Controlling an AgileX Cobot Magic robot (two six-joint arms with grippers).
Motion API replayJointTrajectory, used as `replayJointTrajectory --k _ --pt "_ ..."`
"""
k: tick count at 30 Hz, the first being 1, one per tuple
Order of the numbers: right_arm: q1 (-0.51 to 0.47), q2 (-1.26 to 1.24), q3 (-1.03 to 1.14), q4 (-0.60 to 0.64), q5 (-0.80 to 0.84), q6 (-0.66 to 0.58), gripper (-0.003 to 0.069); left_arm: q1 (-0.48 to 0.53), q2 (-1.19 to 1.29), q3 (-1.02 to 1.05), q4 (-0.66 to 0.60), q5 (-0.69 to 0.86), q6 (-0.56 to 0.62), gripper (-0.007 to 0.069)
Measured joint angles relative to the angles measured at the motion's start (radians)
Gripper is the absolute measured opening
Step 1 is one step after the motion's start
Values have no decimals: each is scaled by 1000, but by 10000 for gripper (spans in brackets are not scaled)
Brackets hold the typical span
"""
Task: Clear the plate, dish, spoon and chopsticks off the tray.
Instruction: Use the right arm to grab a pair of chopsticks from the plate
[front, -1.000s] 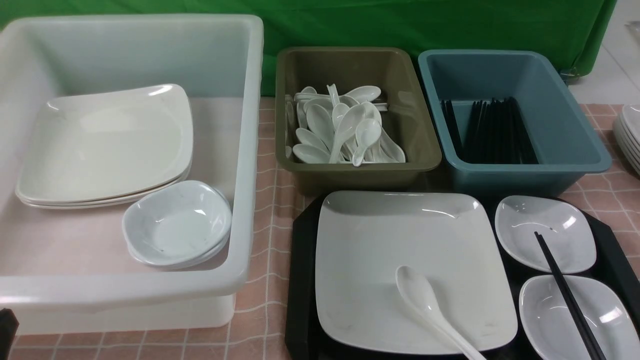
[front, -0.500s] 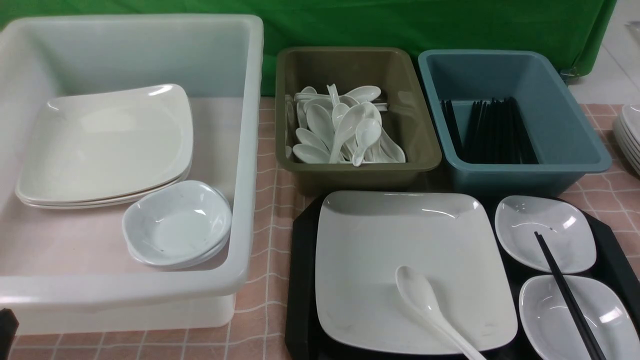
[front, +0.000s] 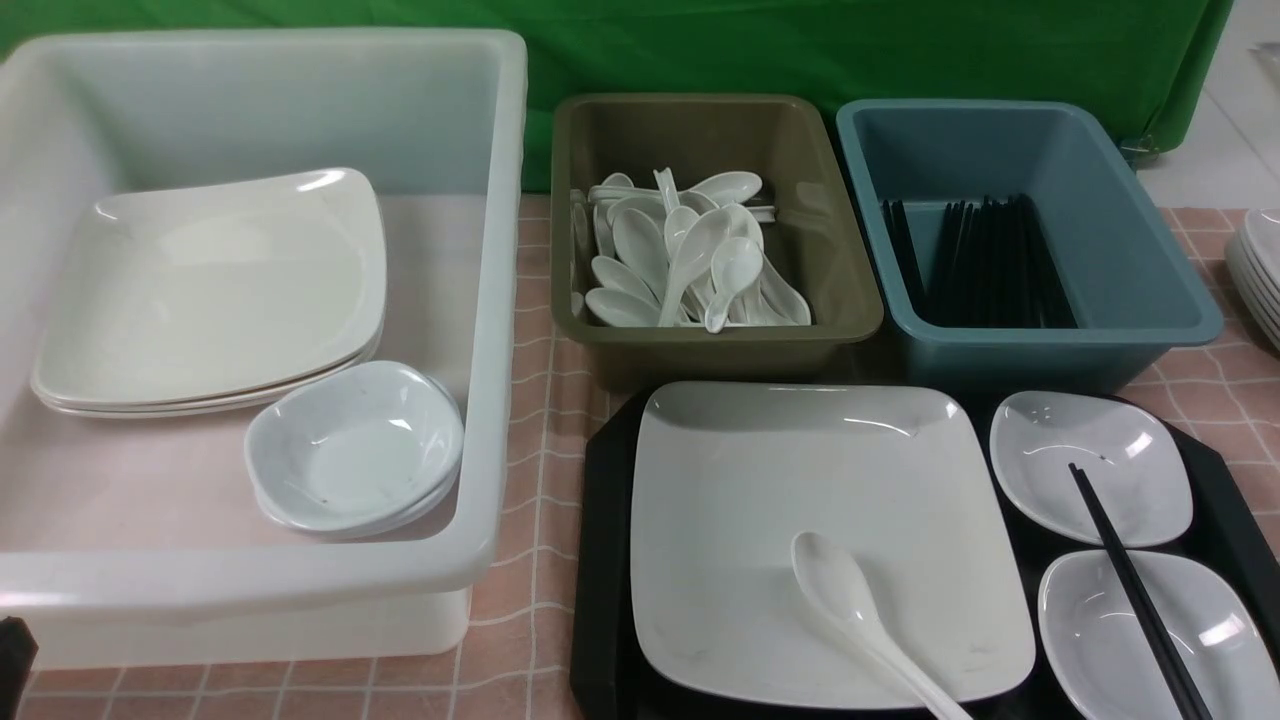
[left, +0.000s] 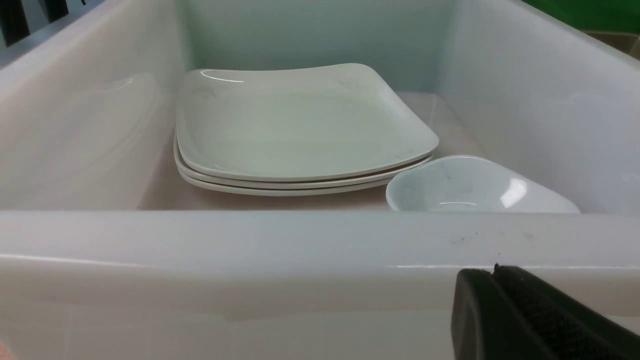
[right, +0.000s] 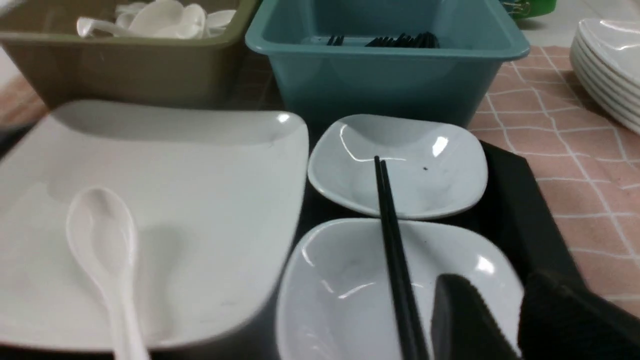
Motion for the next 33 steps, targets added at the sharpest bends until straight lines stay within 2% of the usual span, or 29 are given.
replayJointTrajectory --k 1,2,4,7,14,16,17,20,22,24,26,29,31,33 --pt "0 0 0 115 0 155 241 0 0 0 0 0 0 4" --pt "0 0 0 127 0 175 241 0 0 0 0 0 0 4" --pt "0 0 1 221 3 403 241 0 0 0 0 0 0 4" --pt "0 0 2 257 3 551 241 0 0 0 0 0 0 4" --pt "0 0 6 273 -84 615 221 0 0 0 0 0 0 4" --pt "0 0 -11 273 -115 607 199 0 0 0 0 0 0 4" --pt "0 0 -67 272 -152 553 153 0 0 0 0 0 0 4" --pt "0 17 -190 271 -176 374 64 0 0 0 0 0 0 4" --pt "0 76 -333 269 -128 173 31 0 0 0 0 0 0 4" --pt "0 183 -460 246 2 35 30 0 0 0 0 0 0 4" --pt "0 333 -587 191 206 -13 31 0 0 0 0 0 0 4" --pt "0 571 -724 105 591 -19 31 0 0 0 0 0 0 4" --pt "0 709 -762 53 743 -14 41 0 0 0 0 0 0 4" --pt "0 826 -784 14 816 -12 67 0 0 0 0 0 0 4"
